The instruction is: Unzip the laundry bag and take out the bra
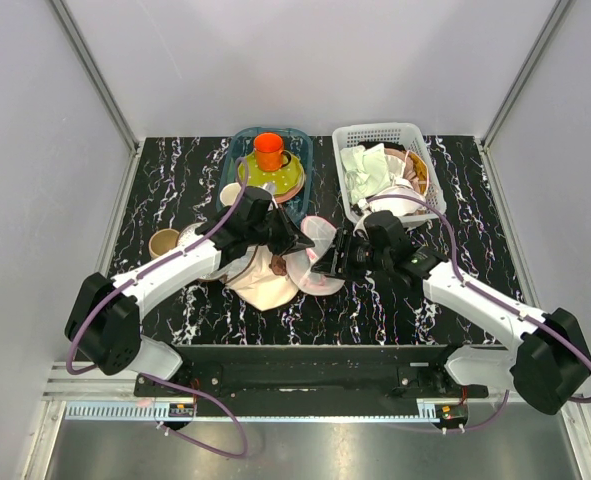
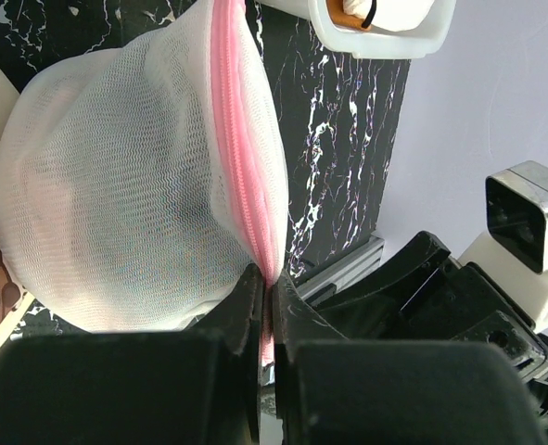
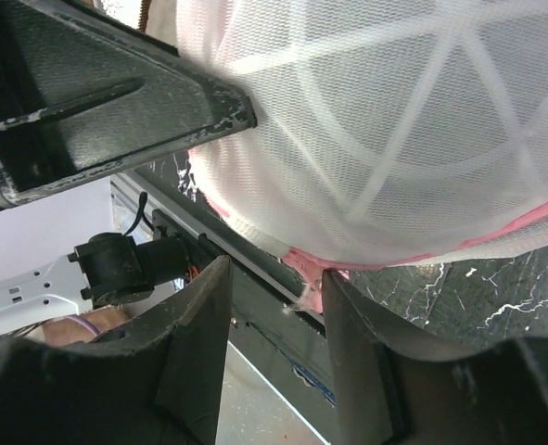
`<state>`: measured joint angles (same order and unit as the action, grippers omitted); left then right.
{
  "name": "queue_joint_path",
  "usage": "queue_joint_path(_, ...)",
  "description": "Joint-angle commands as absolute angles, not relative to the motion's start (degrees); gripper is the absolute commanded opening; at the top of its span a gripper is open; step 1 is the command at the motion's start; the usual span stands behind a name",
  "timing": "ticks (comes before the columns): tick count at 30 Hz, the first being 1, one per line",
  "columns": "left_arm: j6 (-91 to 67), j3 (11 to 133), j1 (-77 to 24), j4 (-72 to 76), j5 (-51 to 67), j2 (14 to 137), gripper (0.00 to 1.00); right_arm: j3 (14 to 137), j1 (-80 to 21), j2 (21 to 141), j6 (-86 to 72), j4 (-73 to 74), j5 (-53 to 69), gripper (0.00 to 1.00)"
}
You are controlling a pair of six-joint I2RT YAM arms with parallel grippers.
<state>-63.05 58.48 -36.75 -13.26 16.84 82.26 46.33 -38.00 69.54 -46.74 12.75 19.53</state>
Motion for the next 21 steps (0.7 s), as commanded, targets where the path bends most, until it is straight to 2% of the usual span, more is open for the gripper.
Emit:
queue_joint_path(1,-62.9,57.5,-37.1,-10.8,17.3,81.0,0.0,46.6,-38.5,68.1,-47.2,8.8,22.1,0.51)
queue_joint_path(13,-62.9,57.4,-37.0,-10.5,17.2,80.9,0.0,44.3,-38.4,67.9,-47.9,8.7,19.1,0.44)
queue_joint_path(19,-62.8,57.3,-37.0,-10.5,17.5,80.9,0.0,43.7,-38.4,67.4,-48.2,8.9,17.7,0.24)
queue_joint_path(21,-62.8,57.3,-37.0,-10.4,17.5,80.9,0.0,43.8,-38.5,67.2,-48.3,9.1,17.1,0.12)
